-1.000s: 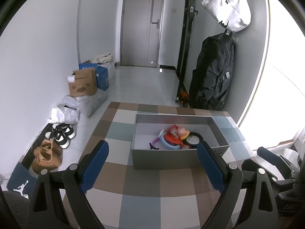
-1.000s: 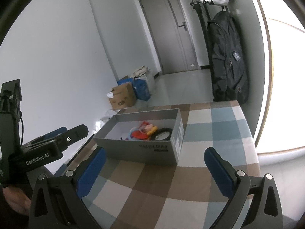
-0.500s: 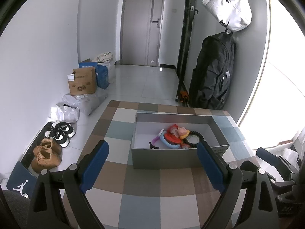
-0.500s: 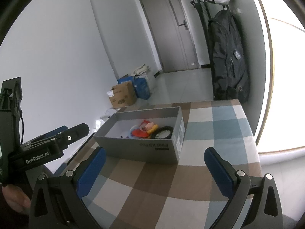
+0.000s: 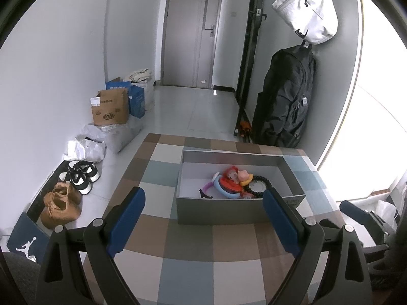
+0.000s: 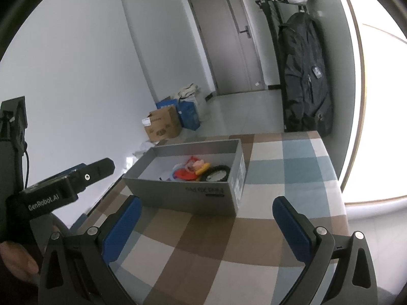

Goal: Organize jewelry

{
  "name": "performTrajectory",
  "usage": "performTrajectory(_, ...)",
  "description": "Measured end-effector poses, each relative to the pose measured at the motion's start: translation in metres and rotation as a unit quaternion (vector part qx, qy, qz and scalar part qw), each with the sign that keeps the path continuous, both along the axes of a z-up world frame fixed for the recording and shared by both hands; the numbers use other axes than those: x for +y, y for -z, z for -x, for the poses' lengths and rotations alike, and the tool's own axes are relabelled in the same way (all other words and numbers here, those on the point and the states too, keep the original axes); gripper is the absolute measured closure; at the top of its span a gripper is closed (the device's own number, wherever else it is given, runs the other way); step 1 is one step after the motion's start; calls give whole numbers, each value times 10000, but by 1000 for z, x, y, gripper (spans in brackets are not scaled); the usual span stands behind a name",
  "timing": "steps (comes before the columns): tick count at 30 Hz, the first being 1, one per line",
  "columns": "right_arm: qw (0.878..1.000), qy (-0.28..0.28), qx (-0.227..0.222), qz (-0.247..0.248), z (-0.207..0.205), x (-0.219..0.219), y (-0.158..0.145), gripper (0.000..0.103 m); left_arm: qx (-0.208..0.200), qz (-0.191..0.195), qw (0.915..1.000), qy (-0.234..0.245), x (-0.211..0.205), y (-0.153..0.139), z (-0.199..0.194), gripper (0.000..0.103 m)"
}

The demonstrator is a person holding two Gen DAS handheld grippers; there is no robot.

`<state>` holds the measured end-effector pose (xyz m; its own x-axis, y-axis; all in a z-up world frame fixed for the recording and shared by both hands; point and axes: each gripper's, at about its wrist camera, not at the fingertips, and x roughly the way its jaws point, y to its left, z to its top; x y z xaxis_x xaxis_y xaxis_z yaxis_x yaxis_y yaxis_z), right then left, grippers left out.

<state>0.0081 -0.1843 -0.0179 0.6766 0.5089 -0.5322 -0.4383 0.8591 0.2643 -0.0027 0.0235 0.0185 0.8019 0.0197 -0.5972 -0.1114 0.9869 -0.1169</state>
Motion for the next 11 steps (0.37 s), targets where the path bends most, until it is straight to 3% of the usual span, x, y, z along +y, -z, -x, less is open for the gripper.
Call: performTrajectory(11, 10000, -39, -46, 20, 1, 2, -1, 0, 7, 60, 10000, 54, -1, 1, 0, 12)
